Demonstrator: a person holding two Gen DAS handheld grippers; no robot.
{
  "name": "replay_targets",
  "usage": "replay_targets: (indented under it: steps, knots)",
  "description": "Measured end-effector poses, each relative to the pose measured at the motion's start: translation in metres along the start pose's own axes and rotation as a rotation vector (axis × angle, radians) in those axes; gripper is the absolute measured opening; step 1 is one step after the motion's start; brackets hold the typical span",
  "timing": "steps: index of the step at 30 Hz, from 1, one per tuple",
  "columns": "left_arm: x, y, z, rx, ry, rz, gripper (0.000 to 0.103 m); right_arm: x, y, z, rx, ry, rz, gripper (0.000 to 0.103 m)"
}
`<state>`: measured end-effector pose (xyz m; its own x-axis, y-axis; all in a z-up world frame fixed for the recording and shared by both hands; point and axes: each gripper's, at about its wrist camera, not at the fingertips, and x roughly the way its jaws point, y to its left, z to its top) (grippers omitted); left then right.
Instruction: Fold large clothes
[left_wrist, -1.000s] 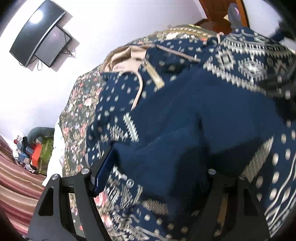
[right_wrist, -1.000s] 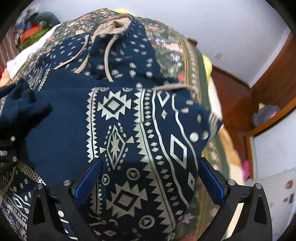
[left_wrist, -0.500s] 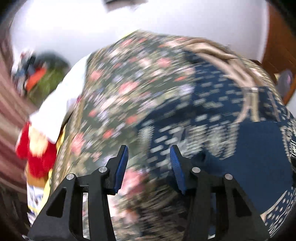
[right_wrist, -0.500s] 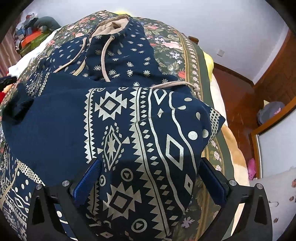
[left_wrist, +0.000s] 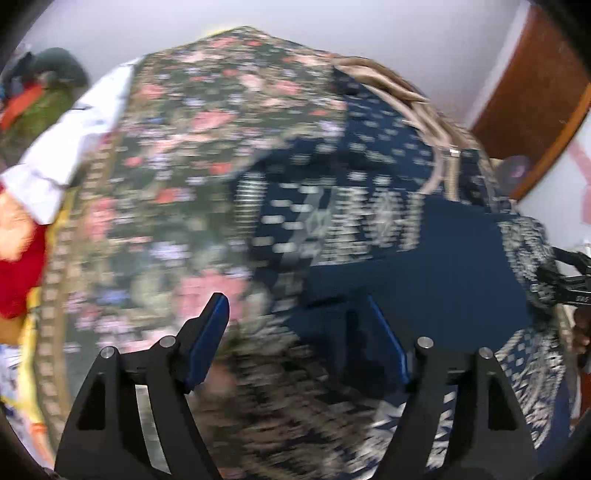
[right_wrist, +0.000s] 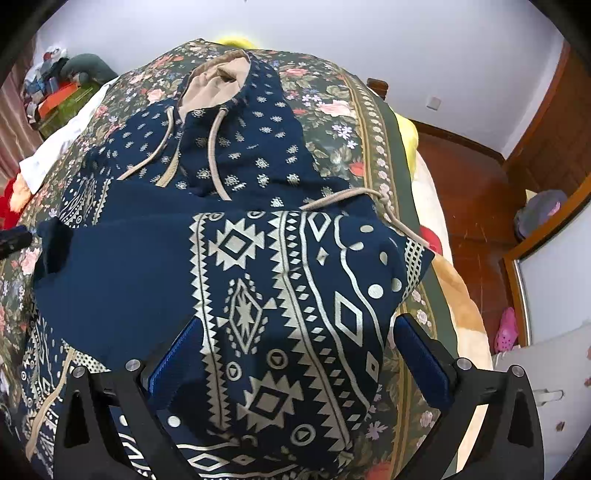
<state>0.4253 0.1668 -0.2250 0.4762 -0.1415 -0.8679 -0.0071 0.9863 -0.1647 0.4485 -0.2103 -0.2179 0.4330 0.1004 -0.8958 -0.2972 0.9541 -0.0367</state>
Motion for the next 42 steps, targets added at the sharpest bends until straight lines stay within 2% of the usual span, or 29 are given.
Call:
replay_targets:
  steps: [2, 5, 8, 10, 11, 13, 17, 18, 19, 20, 21, 23, 25, 28, 31, 38, 42]
  knots:
    - [0.021, -0.016, 0.002, 0.012, 0.039, -0.016, 0.075, 0.002, 0.004, -0.002, -0.023, 0.014, -0.015, 0.102]
    - [0.049, -0.026, 0.003, 0.01, 0.091, 0.027, 0.069, 0.013, 0.01, -0.011, -0.058, 0.05, -0.06, 0.102]
    - [0.049, -0.028, 0.003, 0.012, 0.066, 0.025, 0.052, 0.02, 0.008, -0.02, -0.063, 0.061, -0.064, 0.102]
    - [0.04, -0.026, 0.002, 0.023, 0.04, 0.046, 0.021, 0.021, 0.002, -0.021, -0.036, 0.06, -0.038, 0.102]
    - [0.032, -0.022, 0.003, 0.025, 0.022, 0.075, 0.016, 0.021, 0.0, -0.02, -0.028, 0.061, -0.035, 0.102]
    - [0.02, -0.011, 0.003, 0.014, -0.001, 0.09, 0.016, 0.023, -0.002, -0.019, -0.019, 0.06, -0.034, 0.102]
    - [0.009, 0.013, 0.001, -0.021, 0.021, 0.029, 0.018, 0.025, -0.003, -0.019, -0.007, 0.045, -0.033, 0.103]
    - [0.009, 0.016, 0.0, -0.021, 0.032, 0.029, 0.026, 0.025, -0.003, -0.02, -0.006, 0.042, -0.033, 0.103]
    - [0.011, 0.019, -0.001, -0.02, 0.052, 0.045, 0.037, 0.026, -0.003, -0.02, -0.009, 0.037, -0.034, 0.103]
    - [0.013, 0.02, -0.004, -0.013, 0.071, 0.085, 0.043, 0.026, -0.003, -0.02, -0.012, 0.033, -0.035, 0.103]
    - [0.014, 0.021, -0.006, -0.01, 0.08, 0.117, 0.055, 0.026, -0.003, -0.021, -0.015, 0.031, -0.034, 0.103]
    - [0.016, 0.032, -0.012, 0.0, 0.098, 0.235, 0.058, 0.026, -0.004, -0.02, -0.012, 0.038, -0.031, 0.103]
    - [0.015, 0.045, -0.015, -0.021, 0.109, 0.259, 0.058, 0.024, -0.005, -0.021, -0.005, 0.047, -0.027, 0.103]
    - [0.004, 0.059, -0.016, -0.064, 0.096, 0.236, 0.058, 0.017, -0.009, -0.016, 0.015, 0.043, -0.013, 0.102]
    - [-0.012, 0.059, -0.01, -0.057, 0.051, 0.23, 0.058, 0.001, -0.014, -0.006, 0.031, 0.0, 0.003, 0.102]
    - [-0.036, 0.017, 0.031, 0.003, -0.057, 0.149, 0.06, -0.038, -0.015, 0.045, 0.056, -0.116, 0.096, 0.103]
    - [-0.036, -0.018, 0.063, 0.057, -0.108, 0.102, 0.07, -0.041, -0.008, 0.077, 0.075, -0.156, 0.132, 0.103]
